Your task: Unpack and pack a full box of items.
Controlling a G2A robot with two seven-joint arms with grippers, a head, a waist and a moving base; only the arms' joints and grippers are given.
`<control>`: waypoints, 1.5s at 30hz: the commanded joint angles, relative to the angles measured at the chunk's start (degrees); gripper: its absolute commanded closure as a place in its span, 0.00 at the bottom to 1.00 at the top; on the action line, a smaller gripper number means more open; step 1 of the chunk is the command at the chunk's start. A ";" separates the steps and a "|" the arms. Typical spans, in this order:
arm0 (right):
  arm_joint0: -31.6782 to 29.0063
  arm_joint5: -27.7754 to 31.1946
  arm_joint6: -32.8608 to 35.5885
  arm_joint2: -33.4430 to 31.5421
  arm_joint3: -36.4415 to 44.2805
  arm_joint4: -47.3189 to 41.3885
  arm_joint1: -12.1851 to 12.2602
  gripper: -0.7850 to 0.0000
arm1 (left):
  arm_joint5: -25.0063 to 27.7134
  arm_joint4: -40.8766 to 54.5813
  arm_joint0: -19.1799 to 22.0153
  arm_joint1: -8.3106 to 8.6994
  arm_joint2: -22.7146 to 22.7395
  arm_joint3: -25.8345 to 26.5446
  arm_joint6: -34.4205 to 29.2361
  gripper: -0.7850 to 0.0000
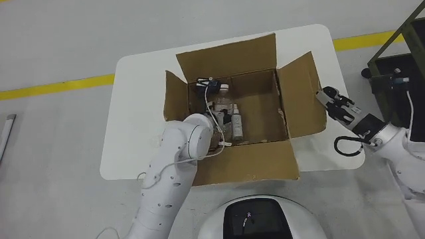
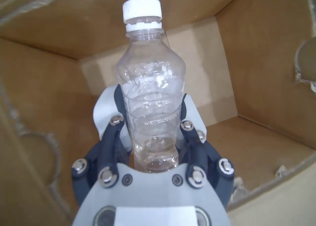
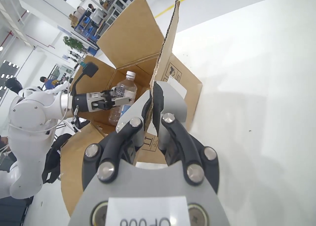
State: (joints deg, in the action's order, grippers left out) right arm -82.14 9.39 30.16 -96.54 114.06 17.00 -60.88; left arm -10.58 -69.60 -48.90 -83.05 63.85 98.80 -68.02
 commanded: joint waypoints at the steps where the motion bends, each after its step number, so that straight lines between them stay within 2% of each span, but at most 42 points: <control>1: -0.03 -0.26 -0.18 -0.81 -0.28 -0.21 0.05 1.00 | 0.21 -0.38 0.16 0.11 0.67 2.05 -0.38 1.00; 13: -0.06 -0.06 -0.24 -4.34 -1.71 -1.20 0.35 1.00 | -1.21 -4.11 1.75 0.79 6.68 13.93 -1.35 1.00; 20: 0.07 0.44 -0.20 -4.53 -1.88 -0.62 0.47 1.00 | -1.00 -7.77 1.81 1.39 11.31 17.32 -2.37 1.00; 24: 0.15 0.89 -0.16 -4.60 -2.01 -0.37 0.54 1.00 | -0.29 -10.52 0.69 1.89 14.65 18.35 -4.07 1.00; 28: 0.31 1.02 -0.12 -4.33 -2.11 -0.10 0.58 1.00 | 2.66 -14.30 -0.90 2.45 16.37 17.71 -6.60 1.00; 40: 0.48 1.27 -0.48 -3.70 -2.50 0.72 0.66 1.00 | 3.51 -19.09 -6.88 3.28 21.80 19.82 -9.26 1.00; 45: 0.72 1.32 -0.51 -3.50 -2.70 0.57 0.69 1.00 | 4.81 -20.67 -8.65 3.57 23.18 18.04 -10.16 1.00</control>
State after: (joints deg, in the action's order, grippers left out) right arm -81.47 10.68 29.63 -100.10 111.38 17.57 -60.19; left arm -6.10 -89.98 -57.13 -79.53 86.86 117.50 -77.90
